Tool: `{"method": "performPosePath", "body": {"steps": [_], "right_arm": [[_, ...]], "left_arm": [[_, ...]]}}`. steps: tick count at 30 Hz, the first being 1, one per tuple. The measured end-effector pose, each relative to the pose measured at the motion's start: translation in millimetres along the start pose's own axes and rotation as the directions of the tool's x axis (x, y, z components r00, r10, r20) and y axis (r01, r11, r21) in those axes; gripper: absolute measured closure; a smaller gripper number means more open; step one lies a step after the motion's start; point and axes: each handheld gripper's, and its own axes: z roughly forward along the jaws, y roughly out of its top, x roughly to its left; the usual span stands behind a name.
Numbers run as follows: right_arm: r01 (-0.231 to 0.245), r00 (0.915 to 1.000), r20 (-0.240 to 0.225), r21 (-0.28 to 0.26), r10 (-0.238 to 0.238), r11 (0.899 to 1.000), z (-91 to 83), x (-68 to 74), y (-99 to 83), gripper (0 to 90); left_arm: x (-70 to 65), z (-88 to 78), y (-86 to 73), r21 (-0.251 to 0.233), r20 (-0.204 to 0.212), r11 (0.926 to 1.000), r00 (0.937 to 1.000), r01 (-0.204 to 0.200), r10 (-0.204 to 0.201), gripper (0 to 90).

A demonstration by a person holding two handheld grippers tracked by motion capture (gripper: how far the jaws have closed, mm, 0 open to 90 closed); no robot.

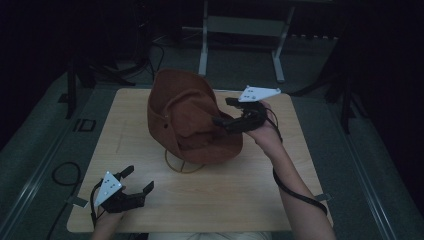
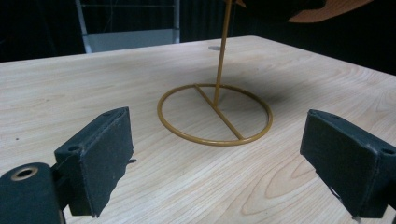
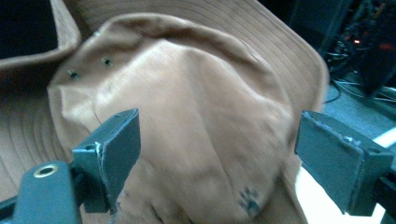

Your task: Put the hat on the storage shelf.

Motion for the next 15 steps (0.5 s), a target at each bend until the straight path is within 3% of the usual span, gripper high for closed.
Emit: {"method": "performPosePath", "body": {"steps": [4,5,15], "right_arm": [[-0.026,0.9995,0.020,-0.002,0.026,1.000,-11.6,-6.9,-11.3,14.4],[-0.048,0.9983,0.033,-0.006,0.048,0.999,-20.8,-11.7,-21.1,14.4],[-0.087,0.9903,0.110,0.015,0.085,0.996,-52.0,-23.9,-64.8,14.4]], "left_arm": [[0.0,1.2,-0.6,0.005,0.001,1.0000,1.0000,0.003,-0.003,10.1],[-0.2,1.8,-0.6,0.006,0.003,1.0000,1.0000,0.004,-0.004,10.1],[-0.2,2.3,-2.4,0.016,0.006,0.9998,1.0000,0.008,-0.008,10.1]]}}
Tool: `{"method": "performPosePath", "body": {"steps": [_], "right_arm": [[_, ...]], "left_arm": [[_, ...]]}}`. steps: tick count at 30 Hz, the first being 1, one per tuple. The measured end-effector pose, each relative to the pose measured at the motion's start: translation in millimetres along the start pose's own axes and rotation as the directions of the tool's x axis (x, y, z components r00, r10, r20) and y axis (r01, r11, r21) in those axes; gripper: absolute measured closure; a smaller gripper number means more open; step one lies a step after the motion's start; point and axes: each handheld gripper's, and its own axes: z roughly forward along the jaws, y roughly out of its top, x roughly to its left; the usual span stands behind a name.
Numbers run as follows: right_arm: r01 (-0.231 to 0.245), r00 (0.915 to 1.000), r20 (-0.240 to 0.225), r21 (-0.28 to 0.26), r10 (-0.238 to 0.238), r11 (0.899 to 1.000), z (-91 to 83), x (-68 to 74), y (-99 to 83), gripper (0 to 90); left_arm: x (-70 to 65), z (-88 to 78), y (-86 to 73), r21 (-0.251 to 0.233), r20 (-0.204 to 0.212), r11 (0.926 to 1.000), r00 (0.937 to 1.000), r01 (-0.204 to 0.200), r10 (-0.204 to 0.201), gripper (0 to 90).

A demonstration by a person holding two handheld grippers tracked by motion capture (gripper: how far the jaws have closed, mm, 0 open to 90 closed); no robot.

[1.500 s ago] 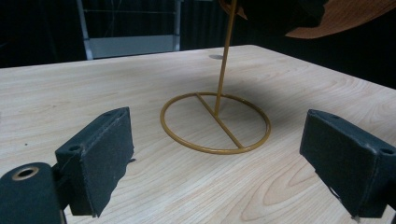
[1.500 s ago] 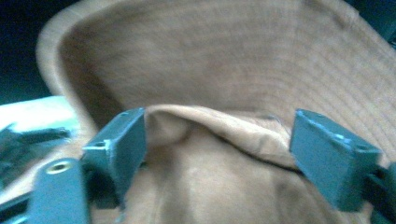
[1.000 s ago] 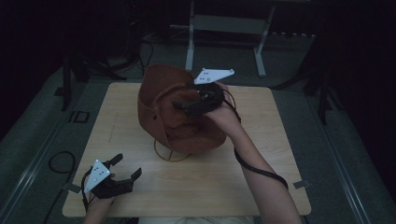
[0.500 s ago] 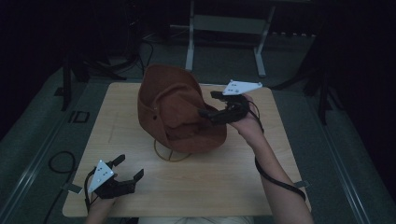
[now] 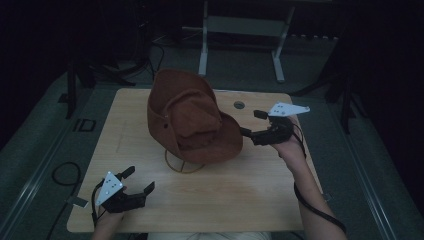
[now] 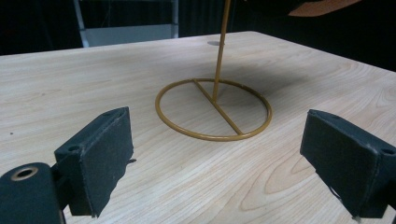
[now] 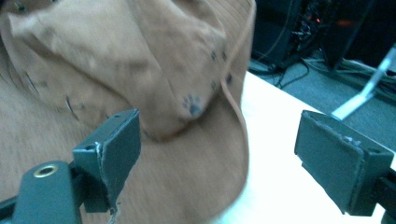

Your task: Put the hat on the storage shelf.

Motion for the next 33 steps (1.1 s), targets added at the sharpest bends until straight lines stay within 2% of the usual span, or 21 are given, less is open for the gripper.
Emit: {"method": "performPosePath", "body": {"steps": [8,10,12,14,15,21,26,28,30,32,33], "right_arm": [[-0.030,0.9992,0.027,0.023,0.030,0.999,-9.9,-8.0,-26.2,14.4],[-0.045,0.9985,0.033,0.025,0.045,0.999,-13.6,-11.4,-39.0,14.4],[-0.026,0.9987,0.045,0.035,0.025,0.999,-15.7,-11.6,-48.1,14.3],[-0.029,0.9986,0.045,0.046,0.027,0.999,-16.8,-11.6,-55.5,14.2],[-0.044,0.9982,0.042,0.048,0.042,0.998,-17.5,-11.8,-61.1,14.2],[-0.089,0.9951,0.049,0.061,0.086,0.994,-17.5,-13.9,-88.4,14.2],[-0.101,0.9930,0.072,0.103,0.094,0.990,-14.5,-14.6,-112.0,14.2],[-0.099,0.9930,0.074,0.106,0.091,0.989,-14.4,-14.7,-116.2,14.2],[-0.111,0.9912,0.085,0.115,0.102,0.987,-15.9,-13.5,-129.1,14.2],[-0.116,0.9906,0.086,0.119,0.106,0.986,-16.3,-13.2,-132.1,14.2],[-0.123,0.9894,0.094,0.135,0.111,0.983,-16.9,-12.9,-139.0,14.2]], "left_arm": [[-0.3,1.3,-0.7,0.015,0.000,0.9999,1.0000,-0.003,0.003,10.1],[-1.9,1.9,0.0,0.030,0.004,0.9995,1.0000,-0.001,0.001,10.1],[-2.3,2.4,-0.3,0.032,0.002,0.9995,1.0000,-0.005,0.005,9.5],[-2.1,2.8,-1.0,0.034,0.003,0.9994,1.0000,-0.007,0.006,9.3],[-1.9,3.2,-1.3,0.036,0.002,0.9993,1.0000,-0.006,0.006,9.3],[-1.0,3.9,-2.4,0.037,0.002,0.9993,1.0000,-0.005,0.005,9.3],[0.5,4.7,-3.6,0.044,0.007,0.9990,1.0000,-0.001,0.001,9.3],[0.6,5.0,-3.7,0.046,0.005,0.9990,1.0000,0.000,0.000,9.4],[1.1,5.2,-3.9,0.051,0.009,0.9987,0.9999,0.007,-0.007,9.4],[1.1,5.5,-4.3,0.058,0.011,0.9983,0.9999,0.003,-0.004,9.4],[0.9,6.0,-4.4,0.061,0.014,0.9981,0.9999,0.003,-0.004,9.4]]}}
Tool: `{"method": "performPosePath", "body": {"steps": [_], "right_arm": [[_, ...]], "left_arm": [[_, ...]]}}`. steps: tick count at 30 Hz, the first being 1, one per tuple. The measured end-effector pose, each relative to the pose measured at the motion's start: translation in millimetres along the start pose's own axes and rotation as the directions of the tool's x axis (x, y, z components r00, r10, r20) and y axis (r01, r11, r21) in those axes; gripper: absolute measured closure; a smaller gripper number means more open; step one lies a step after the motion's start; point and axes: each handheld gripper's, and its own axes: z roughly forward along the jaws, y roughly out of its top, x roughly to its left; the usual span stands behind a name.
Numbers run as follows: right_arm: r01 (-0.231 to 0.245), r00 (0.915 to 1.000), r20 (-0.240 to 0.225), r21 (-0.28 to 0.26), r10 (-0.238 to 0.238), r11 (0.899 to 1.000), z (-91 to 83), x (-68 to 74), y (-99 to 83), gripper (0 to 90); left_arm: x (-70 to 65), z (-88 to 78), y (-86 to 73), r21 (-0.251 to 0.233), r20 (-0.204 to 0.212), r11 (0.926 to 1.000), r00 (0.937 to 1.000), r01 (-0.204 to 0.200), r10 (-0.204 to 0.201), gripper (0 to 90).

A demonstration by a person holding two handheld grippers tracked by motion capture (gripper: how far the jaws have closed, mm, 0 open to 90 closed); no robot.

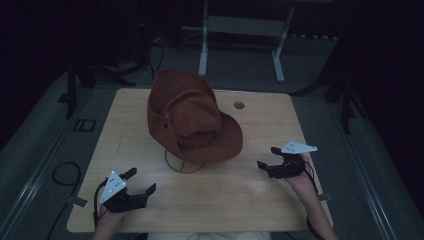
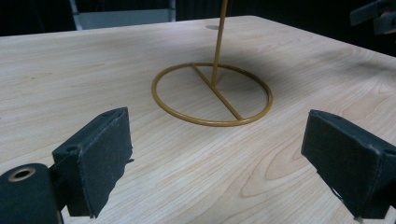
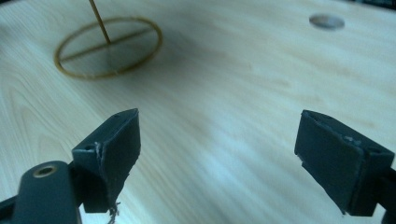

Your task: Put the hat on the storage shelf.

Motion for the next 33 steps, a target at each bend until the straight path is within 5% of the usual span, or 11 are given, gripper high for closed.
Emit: {"method": "performPosePath", "body": {"steps": [5,9,21,26,33], "right_arm": [[-0.038,0.9993,-0.005,0.050,0.038,0.998,-0.5,-1.4,-12.9,14.5],[-0.029,0.9990,0.035,0.012,0.028,1.000,-3.9,-3.1,-27.6,14.5],[-0.025,0.9875,0.156,0.017,0.022,1.000,-15.2,-12.0,-56.2,12.6],[-0.042,0.9789,0.200,-0.016,0.044,0.999,-23.2,-15.4,-60.4,12.5],[-0.023,0.9726,0.232,0.011,0.020,1.000,-21.6,-16.0,-62.2,12.6]], "left_arm": [[-0.5,0.9,-0.3,0.006,0.003,1.0000,1.0000,-0.003,0.003,9.4],[-0.1,1.0,-0.5,0.004,0.002,1.0000,1.0000,0.001,-0.001,9.4],[-0.4,1.2,-1.0,0.009,0.003,0.9999,1.0000,-0.005,0.005,9.4],[-0.4,0.4,-1.0,0.008,-0.002,1.0000,1.0000,-0.006,0.006,9.4],[0.9,-0.7,-1.2,0.004,-0.008,1.0000,1.0000,0.003,-0.002,9.4]]}}
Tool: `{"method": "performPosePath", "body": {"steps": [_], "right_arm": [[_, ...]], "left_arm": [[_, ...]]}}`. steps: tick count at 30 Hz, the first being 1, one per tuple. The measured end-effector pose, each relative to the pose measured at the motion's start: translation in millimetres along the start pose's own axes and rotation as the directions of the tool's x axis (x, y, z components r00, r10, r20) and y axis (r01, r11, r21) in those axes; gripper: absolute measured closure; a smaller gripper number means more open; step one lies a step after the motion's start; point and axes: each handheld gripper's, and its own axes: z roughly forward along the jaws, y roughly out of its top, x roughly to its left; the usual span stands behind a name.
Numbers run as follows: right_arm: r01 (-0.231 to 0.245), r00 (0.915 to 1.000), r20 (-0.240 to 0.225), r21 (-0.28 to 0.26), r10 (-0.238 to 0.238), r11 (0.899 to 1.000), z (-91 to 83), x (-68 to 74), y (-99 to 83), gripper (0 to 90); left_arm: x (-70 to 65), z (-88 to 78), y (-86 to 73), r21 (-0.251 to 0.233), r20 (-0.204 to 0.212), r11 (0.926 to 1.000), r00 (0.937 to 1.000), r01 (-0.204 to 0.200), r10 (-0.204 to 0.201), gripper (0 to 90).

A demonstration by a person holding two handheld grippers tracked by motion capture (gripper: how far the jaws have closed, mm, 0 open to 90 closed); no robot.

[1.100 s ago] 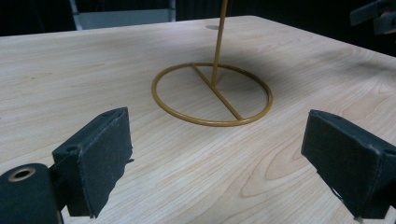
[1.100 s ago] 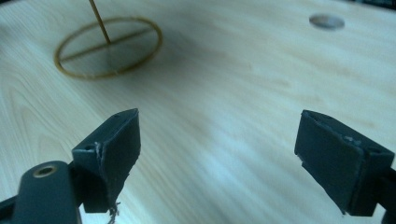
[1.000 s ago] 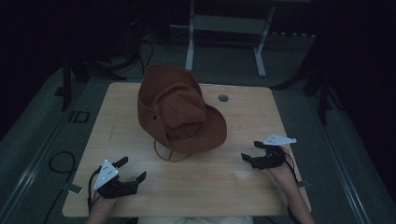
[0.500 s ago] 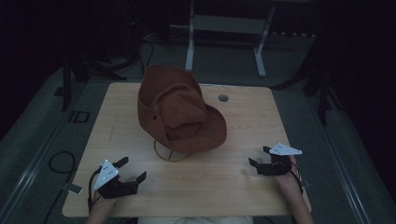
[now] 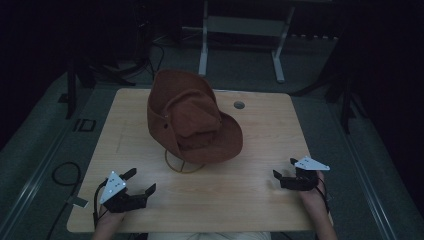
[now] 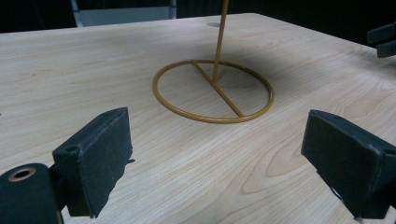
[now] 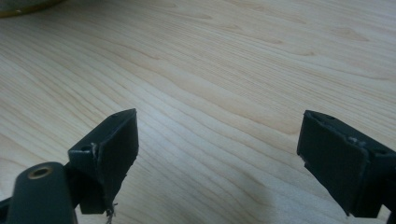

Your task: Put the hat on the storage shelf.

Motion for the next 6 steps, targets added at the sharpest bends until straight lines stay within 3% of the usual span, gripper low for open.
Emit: {"method": "performPosePath", "body": {"steps": [6], "right_arm": [[0.002,1.0000,-0.007,-0.003,-0.002,1.000,0.4,-0.3,-0.7,12.6]], "left_arm": [[-0.6,0.9,-0.1,0.003,0.001,1.0000,1.0000,-0.002,0.002,9.4]]}}
